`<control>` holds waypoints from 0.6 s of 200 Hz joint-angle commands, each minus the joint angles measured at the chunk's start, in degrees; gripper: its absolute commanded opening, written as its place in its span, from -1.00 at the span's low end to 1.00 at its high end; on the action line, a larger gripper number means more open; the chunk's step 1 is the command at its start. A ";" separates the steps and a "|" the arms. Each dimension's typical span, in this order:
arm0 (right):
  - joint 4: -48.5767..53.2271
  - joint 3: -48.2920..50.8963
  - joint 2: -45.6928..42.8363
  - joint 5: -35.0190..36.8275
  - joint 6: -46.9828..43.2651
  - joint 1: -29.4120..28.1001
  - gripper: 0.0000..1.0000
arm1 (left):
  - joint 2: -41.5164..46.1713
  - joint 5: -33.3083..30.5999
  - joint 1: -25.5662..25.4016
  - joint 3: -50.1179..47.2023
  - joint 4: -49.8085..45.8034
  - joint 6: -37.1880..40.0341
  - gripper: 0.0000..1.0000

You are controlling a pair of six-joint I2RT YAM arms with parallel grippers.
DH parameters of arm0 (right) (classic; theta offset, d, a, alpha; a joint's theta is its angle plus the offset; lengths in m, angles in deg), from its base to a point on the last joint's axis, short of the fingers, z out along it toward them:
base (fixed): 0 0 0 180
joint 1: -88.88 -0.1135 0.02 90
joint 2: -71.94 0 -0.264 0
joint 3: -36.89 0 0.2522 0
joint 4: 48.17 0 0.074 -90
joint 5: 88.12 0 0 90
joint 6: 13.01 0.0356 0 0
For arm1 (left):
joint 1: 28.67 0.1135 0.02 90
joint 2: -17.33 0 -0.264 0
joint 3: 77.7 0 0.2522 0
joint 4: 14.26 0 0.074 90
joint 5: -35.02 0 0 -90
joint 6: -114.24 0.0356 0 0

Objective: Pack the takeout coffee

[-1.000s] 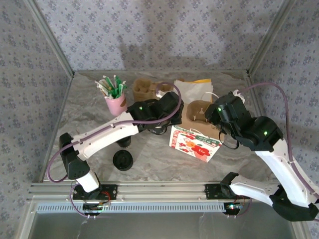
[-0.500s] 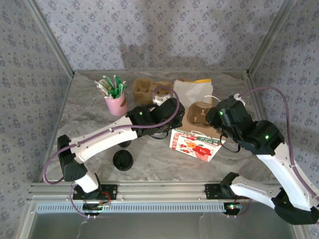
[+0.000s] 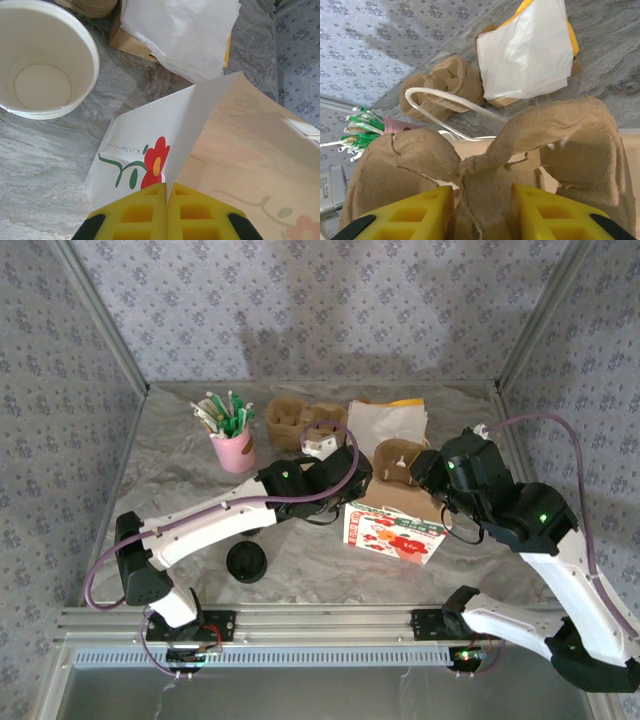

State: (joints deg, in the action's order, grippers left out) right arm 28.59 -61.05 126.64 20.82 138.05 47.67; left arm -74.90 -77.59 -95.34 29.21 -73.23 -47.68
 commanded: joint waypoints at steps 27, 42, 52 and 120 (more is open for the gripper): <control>1.17 -3.04 -1.38 -0.78 1.98 0.14 -0.28 | 1.62 -2.61 -0.21 0.96 -0.28 -0.52 -1.00; 1.07 -2.92 -1.71 -1.23 2.27 0.07 -0.28 | 1.43 -2.62 -0.21 1.19 -0.48 -0.33 -1.00; 1.13 -2.87 -2.03 -1.49 2.40 0.00 -0.29 | 1.30 -2.70 -0.12 1.25 -0.40 -0.39 -1.00; 2.25 -3.40 -3.30 -2.77 2.62 0.08 -0.28 | 0.64 -2.19 -0.12 2.40 -0.49 0.27 -1.00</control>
State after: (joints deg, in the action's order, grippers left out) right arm 28.88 -62.54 124.21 18.87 139.60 47.67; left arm -74.90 -78.59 -95.34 29.27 -73.26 -47.84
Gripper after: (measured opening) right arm 0.359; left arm 0.044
